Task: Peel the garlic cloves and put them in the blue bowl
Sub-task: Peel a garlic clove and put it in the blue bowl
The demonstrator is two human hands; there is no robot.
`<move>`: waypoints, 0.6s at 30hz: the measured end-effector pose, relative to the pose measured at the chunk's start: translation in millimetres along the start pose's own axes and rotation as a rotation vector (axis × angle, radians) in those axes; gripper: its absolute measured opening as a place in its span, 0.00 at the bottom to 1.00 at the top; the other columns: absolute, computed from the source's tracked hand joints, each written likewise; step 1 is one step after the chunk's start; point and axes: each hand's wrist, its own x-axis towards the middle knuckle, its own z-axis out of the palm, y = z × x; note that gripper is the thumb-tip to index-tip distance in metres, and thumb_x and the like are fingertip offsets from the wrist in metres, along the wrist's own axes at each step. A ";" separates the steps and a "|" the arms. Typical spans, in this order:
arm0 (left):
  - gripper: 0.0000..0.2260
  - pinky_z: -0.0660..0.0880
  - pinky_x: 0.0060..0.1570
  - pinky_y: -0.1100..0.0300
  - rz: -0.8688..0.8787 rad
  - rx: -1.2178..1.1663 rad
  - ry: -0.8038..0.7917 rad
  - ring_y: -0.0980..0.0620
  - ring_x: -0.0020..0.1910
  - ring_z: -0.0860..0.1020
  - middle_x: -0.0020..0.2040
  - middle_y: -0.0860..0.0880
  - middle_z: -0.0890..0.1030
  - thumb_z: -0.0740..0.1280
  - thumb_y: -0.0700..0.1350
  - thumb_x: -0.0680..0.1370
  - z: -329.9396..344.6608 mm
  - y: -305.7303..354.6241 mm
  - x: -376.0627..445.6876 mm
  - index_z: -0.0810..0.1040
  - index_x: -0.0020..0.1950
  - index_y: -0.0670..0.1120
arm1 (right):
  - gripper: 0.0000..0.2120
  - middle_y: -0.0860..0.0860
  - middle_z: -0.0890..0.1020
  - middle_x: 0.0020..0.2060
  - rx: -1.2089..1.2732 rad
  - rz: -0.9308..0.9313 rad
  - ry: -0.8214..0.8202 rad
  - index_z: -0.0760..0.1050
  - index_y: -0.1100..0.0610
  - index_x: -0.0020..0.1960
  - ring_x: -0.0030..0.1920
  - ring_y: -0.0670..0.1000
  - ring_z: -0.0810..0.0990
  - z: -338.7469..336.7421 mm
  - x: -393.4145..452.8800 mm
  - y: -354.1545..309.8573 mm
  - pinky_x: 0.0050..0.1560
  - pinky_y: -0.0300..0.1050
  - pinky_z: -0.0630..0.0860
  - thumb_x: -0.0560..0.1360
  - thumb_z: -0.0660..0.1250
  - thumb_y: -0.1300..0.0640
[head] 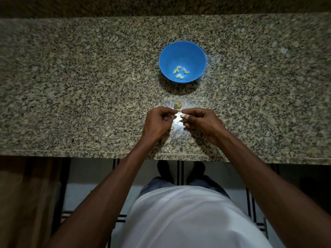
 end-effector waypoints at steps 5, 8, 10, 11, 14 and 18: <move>0.09 0.84 0.48 0.56 -0.038 -0.111 -0.046 0.61 0.45 0.85 0.48 0.56 0.88 0.78 0.47 0.75 0.3 1.2 -1.4 0.89 0.55 0.50 | 0.10 0.65 0.87 0.50 0.035 -0.021 0.019 0.83 0.66 0.56 0.46 0.58 0.88 1.1 -4.3 -2.5 0.51 0.51 0.86 0.75 0.77 0.66; 0.09 0.84 0.53 0.50 -0.054 -0.186 -0.103 0.58 0.48 0.86 0.49 0.54 0.88 0.79 0.46 0.75 1.4 1.2 -1.4 0.89 0.55 0.49 | 0.09 0.64 0.87 0.48 0.032 -0.038 0.017 0.84 0.67 0.54 0.45 0.58 0.87 2.8 -5.0 -2.1 0.50 0.49 0.86 0.75 0.77 0.66; 0.07 0.84 0.54 0.48 -0.071 -0.217 -0.095 0.56 0.47 0.87 0.47 0.53 0.88 0.79 0.44 0.75 2.0 -0.5 -1.5 0.88 0.53 0.47 | 0.10 0.62 0.88 0.48 0.017 -0.042 0.002 0.84 0.67 0.55 0.47 0.58 0.88 3.1 -4.9 -2.6 0.53 0.51 0.85 0.75 0.78 0.65; 0.06 0.84 0.54 0.49 -0.079 -0.225 -0.087 0.56 0.47 0.87 0.47 0.53 0.88 0.78 0.43 0.76 2.1 -0.7 -1.7 0.88 0.52 0.46 | 0.10 0.61 0.88 0.48 0.003 -0.048 -0.005 0.84 0.67 0.55 0.48 0.58 0.88 2.9 -5.2 -2.5 0.54 0.52 0.85 0.75 0.78 0.64; 0.04 0.84 0.51 0.54 -0.089 -0.218 -0.070 0.58 0.45 0.86 0.46 0.52 0.88 0.76 0.43 0.78 1.5 0.0 -1.4 0.88 0.51 0.46 | 0.09 0.59 0.89 0.47 -0.087 -0.111 -0.020 0.84 0.65 0.55 0.48 0.57 0.88 2.4 -6.5 -1.4 0.54 0.50 0.86 0.76 0.77 0.63; 0.04 0.85 0.43 0.52 -0.152 -0.330 -0.115 0.49 0.42 0.87 0.45 0.46 0.88 0.74 0.39 0.79 -0.6 1.9 -1.9 0.85 0.54 0.41 | 0.09 0.61 0.88 0.47 -0.067 -0.108 -0.034 0.83 0.65 0.56 0.48 0.56 0.88 4.6 -6.9 -1.4 0.54 0.50 0.86 0.78 0.75 0.63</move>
